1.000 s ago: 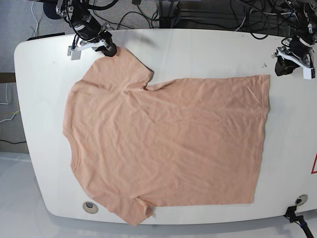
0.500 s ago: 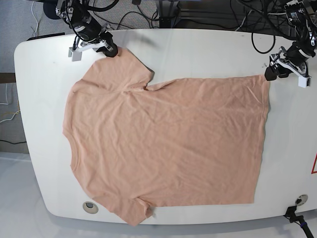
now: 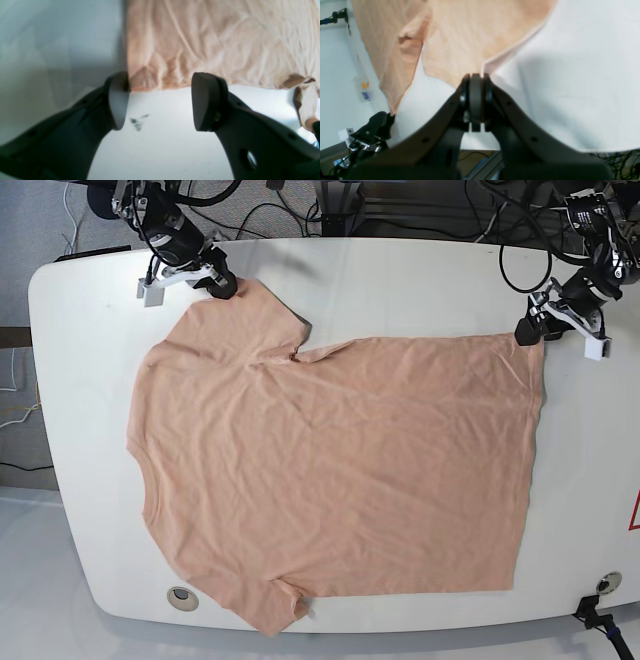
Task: Fold the T-shirt properly
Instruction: 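Lower the left gripper and pinch the hem corner of the shirt, then lift and pull the shirt edge toward the robot with both grippers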
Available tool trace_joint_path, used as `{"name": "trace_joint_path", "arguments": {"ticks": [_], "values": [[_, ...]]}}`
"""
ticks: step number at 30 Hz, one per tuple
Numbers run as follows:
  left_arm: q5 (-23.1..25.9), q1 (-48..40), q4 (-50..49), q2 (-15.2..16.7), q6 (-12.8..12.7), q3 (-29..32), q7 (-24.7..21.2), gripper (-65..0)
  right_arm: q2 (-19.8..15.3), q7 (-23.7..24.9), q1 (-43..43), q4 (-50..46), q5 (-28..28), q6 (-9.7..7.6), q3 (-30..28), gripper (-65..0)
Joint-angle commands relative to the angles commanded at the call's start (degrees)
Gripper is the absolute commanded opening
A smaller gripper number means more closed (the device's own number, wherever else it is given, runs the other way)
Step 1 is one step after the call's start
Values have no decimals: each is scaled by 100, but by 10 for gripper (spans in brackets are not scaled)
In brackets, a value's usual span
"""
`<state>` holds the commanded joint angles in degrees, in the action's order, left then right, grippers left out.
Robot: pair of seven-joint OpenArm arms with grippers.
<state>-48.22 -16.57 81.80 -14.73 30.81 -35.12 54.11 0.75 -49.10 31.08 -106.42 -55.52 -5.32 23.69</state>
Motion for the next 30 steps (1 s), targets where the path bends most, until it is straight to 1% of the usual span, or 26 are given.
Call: {"name": "trace_joint_path", "arguments": {"ticks": [8,14,17,20,24,26,27,28,30], "values": [[0,97,0,18,-9,0,-18,-280,-9,0,0,0,0,0,0,-650],[0,360,-88,18,-9,9,-18,-284,-105,0,0,0,-18,0,0,-650],[0,492,-185,18,-9,105,-9,-335,-105,0,-9,0,-9,0,0,-650],[0,545,-281,18,-9,149,-9,-427,-105,0,-9,0,-9,0,0,-650],[0,545,-281,18,0,149,-9,-509,-105,0,-9,0,-9,0,0,-650],[0,545,-281,18,0,149,-9,-581,-105,0,-9,0,-9,0,0,-650],[0,545,-281,18,0,149,-9,-627,-105,0,-18,0,-9,0,0,-650],[0,554,-281,18,0,149,-9,-650,-105,0,-26,0,-9,0,0,-650],[-9,554,-255,18,9,149,-9,-650,-105,0,-53,-9,-9,0,0,-650]]}}
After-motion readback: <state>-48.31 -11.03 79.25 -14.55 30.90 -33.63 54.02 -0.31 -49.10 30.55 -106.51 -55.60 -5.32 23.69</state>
